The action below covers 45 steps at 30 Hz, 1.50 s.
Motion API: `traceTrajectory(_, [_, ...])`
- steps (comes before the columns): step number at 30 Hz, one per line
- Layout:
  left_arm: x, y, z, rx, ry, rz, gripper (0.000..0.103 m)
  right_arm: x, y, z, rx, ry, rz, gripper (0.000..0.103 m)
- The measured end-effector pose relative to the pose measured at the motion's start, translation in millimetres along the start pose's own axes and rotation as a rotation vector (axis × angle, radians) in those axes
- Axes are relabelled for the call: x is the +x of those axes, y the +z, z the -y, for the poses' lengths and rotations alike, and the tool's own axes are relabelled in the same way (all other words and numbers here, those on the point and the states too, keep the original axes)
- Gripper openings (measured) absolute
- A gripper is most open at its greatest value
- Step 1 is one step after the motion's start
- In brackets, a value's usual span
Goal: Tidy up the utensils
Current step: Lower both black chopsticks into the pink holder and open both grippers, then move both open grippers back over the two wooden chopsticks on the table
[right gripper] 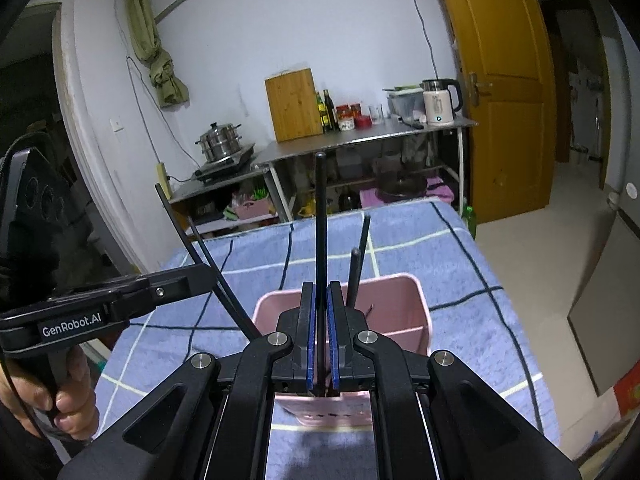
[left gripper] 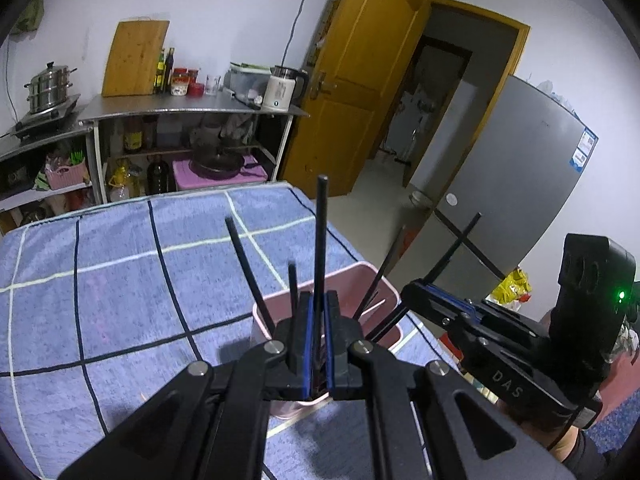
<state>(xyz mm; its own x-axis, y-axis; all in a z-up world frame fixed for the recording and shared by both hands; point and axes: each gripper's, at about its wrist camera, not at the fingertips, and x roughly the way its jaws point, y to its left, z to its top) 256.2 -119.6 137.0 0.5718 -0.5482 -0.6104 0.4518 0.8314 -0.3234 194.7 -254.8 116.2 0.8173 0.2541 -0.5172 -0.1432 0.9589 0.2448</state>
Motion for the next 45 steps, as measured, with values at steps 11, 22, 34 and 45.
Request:
traceTrajectory(11, [13.2, -12.8, -4.9, -0.008, 0.01, -0.034, 0.006, 24.0, -21.6, 2.6, 0.0, 0.0, -0.076, 0.005])
traceTrajectory(22, [-6.3, -18.4, -6.2, -0.013, -0.007, -0.008, 0.011, 4.0, -17.4, -5.0, -0.025, -0.009, -0.047, 0.016])
traceTrajectory(34, [-44.8, -32.7, -13.8, -0.03, 0.006, 0.042, 0.017, -24.5, -21.0, -12.1, -0.016, -0.007, -0.005, 0.022])
traceTrajectory(45, [-62.5, -54.5, -32.2, -0.071, 0.04, 0.056, 0.022, -43.8, -29.6, -19.8, -0.021, 0.015, 0.016, 0.022])
